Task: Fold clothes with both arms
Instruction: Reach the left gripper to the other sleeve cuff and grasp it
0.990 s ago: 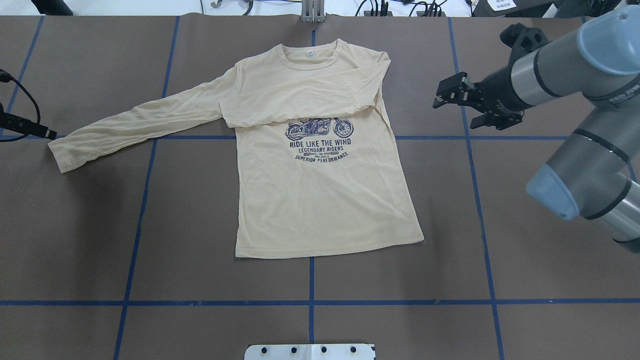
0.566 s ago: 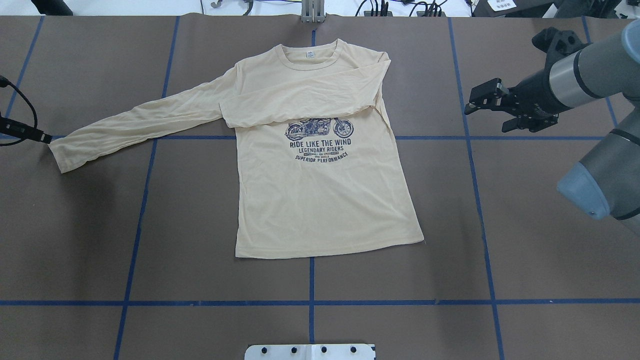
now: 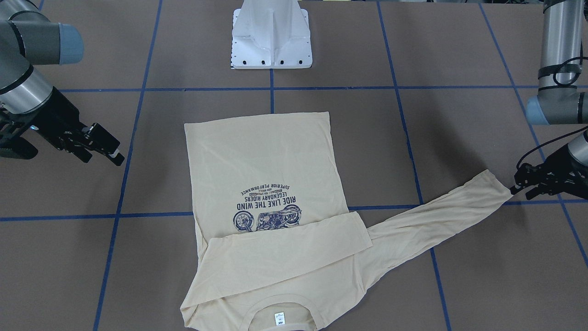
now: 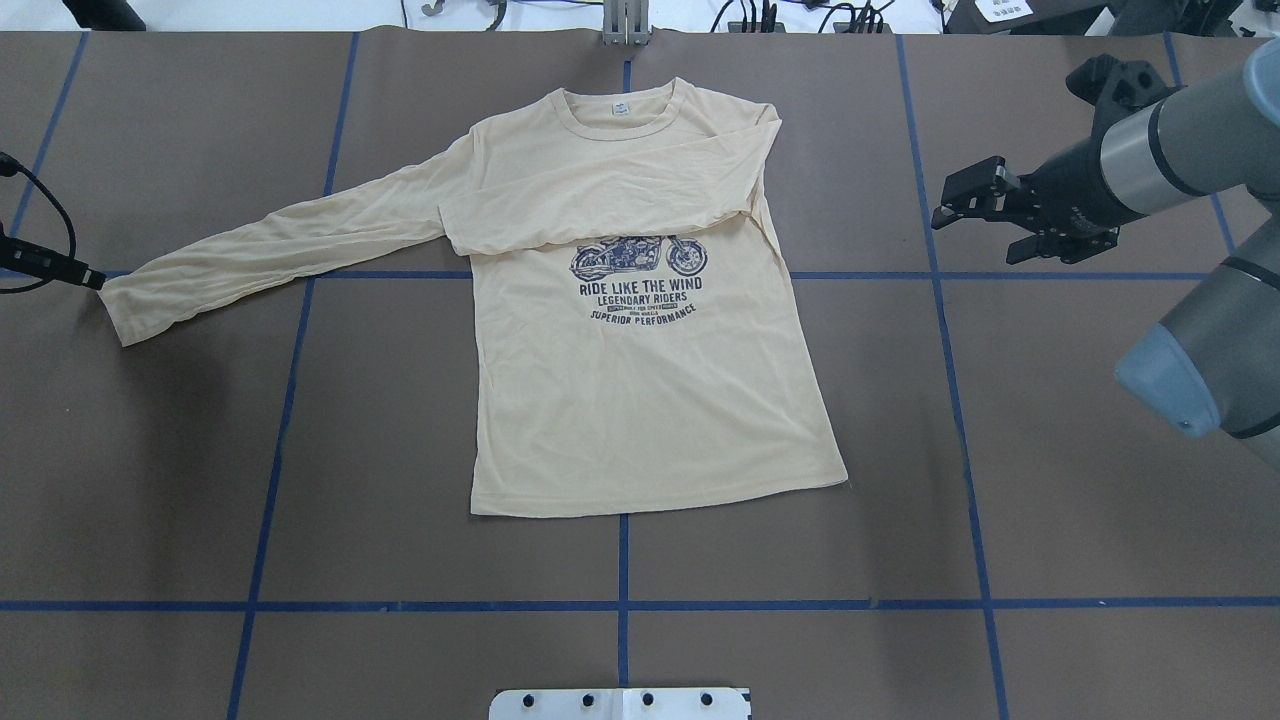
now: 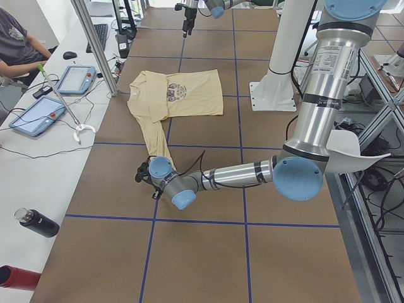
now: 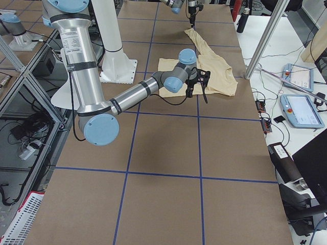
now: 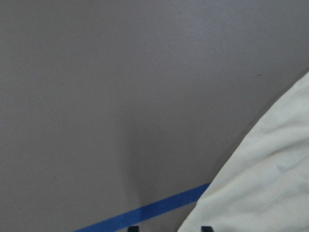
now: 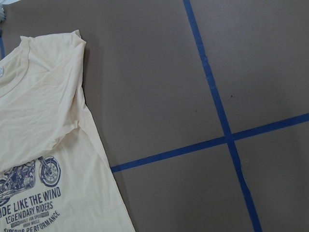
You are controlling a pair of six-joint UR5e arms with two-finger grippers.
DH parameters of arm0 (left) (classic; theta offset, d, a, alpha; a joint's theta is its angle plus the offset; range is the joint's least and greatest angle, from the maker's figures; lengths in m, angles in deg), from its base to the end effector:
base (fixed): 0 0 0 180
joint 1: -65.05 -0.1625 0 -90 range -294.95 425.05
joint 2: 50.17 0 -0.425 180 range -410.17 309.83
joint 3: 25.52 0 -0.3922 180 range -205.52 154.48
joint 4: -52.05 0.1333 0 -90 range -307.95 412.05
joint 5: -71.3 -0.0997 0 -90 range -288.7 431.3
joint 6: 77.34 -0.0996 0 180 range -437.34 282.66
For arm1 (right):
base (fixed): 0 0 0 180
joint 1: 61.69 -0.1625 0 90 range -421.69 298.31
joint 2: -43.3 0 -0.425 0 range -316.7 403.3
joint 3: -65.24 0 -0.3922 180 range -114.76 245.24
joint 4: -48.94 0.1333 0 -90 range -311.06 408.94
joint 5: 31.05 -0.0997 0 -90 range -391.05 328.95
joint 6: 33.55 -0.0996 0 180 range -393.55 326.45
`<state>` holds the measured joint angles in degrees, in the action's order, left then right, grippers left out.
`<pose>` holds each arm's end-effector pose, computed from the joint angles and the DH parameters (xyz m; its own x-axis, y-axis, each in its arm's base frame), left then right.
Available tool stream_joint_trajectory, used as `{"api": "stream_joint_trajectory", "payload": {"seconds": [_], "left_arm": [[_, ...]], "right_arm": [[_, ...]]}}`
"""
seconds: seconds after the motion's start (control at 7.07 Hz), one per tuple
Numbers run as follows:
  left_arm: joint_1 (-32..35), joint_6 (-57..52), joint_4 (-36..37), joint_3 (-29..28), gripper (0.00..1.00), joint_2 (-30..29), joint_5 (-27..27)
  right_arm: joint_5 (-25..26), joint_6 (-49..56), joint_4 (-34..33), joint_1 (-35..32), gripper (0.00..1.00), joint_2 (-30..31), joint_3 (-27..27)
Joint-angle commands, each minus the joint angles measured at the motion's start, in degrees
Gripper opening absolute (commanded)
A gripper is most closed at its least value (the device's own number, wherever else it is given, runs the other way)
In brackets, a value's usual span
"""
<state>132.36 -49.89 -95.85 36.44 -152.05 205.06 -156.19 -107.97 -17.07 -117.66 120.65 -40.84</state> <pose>0.1668 -0.5659 0.6749 0.5664 0.3069 -0.7649 -0.0301 0.9352 0.3529 -0.2517 -0.5084 0.3587 0.4397 0.2587 0.8601 -0.3149 0.9412 -0.1221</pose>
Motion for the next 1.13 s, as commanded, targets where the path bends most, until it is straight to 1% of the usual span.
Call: {"api": "stream_joint_trajectory", "payload": {"seconds": [0.0, 0.42, 0.71, 0.85, 0.99], "left_arm": [[-0.33, -0.03, 0.16, 0.0, 0.53, -0.17, 0.01], [-1.21, -0.03, 0.16, -0.53, 0.53, -0.25, 0.01], [-1.21, -0.11, 0.16, -0.79, 0.36, -0.25, 0.62], [-1.3, -0.03, 0.16, -0.79, 0.21, -0.25, 0.62], [-1.21, -0.03, 0.07, -0.62, 0.0, -0.17, 0.71]], "right_arm": [[0.16, 0.07, 0.0, 0.07, 0.99, 0.0, 0.08], [0.16, 0.07, 0.0, 0.07, 0.99, 0.26, 0.16], [0.25, -0.02, 0.0, 0.07, 0.99, 0.18, 0.08], [0.25, -0.02, 0.0, 0.07, 0.99, 0.26, 0.08], [0.25, -0.02, 0.0, 0.07, 0.99, 0.35, 0.08]]}}
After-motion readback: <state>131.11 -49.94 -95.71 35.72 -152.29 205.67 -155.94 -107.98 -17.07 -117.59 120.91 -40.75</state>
